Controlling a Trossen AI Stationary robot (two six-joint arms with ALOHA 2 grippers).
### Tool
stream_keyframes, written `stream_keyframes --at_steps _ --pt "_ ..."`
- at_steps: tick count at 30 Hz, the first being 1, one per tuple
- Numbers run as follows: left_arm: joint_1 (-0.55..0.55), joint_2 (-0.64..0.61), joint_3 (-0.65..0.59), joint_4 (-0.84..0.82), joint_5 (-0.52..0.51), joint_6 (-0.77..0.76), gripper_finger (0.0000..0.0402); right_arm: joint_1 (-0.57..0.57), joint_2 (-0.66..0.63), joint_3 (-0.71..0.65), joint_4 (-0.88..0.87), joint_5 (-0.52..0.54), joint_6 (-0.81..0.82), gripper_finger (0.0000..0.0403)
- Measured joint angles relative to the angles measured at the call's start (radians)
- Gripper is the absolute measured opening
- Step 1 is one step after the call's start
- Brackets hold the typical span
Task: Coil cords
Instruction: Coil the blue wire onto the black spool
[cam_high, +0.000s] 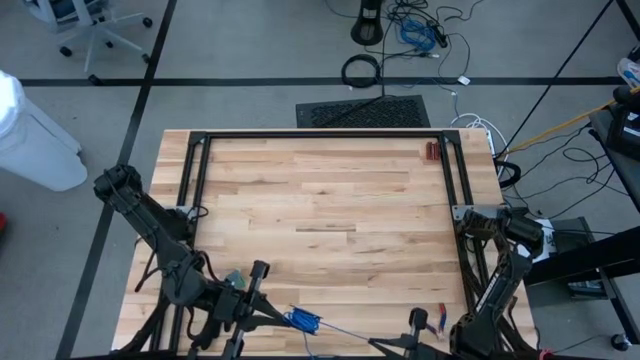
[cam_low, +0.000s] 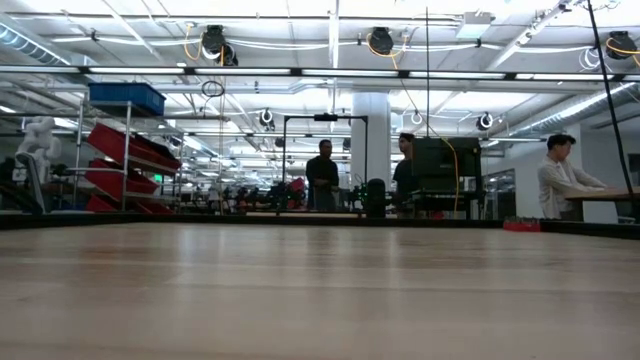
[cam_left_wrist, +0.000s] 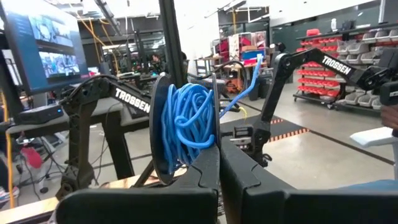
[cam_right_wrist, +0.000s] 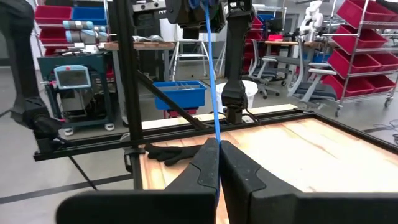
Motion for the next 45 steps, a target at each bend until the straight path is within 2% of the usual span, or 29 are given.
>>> stream_keyframes --at_steps 5,9,13,16,21,25,28,36,45 --pt "0.000 -0.002 0.000 -0.031 -0.018 -0.002 0.0000 0.025 -0.004 0.000 0.030 0.000 -0.015 0.0000" --pt "0.000 -0.005 0.000 -0.040 -0.024 -0.010 0.0000 0.040 -0.005 0.001 0.130 0.005 -0.113 0.0000" --pt "0.000 -0.007 0.000 -0.059 -0.026 -0.020 0.0000 0.034 -0.005 0.001 0.270 -0.002 -0.296 0.0000" --pt "0.003 -0.009 0.000 -0.115 -0.027 -0.047 0.0000 0.011 -0.004 0.010 0.377 -0.069 -0.474 0.0000" --pt "0.004 -0.009 0.000 -0.183 -0.013 -0.102 0.0000 -0.019 -0.004 0.097 0.395 -0.157 -0.687 0.0000" --pt "0.014 -0.008 0.000 -0.219 0.049 -0.149 0.0000 -0.033 -0.004 0.180 0.346 -0.205 -0.814 0.0000" --pt "0.025 -0.008 0.000 -0.222 0.102 -0.170 0.0000 -0.053 -0.004 0.239 0.267 -0.258 -0.848 0.0000" --pt "0.055 0.010 0.001 -0.228 0.207 -0.217 0.0000 -0.159 -0.004 0.372 -0.077 -0.505 -0.716 0.0000" --pt "0.077 0.025 0.001 -0.226 0.283 -0.212 0.0000 -0.261 -0.004 0.447 -0.272 -0.624 -0.678 0.0000"
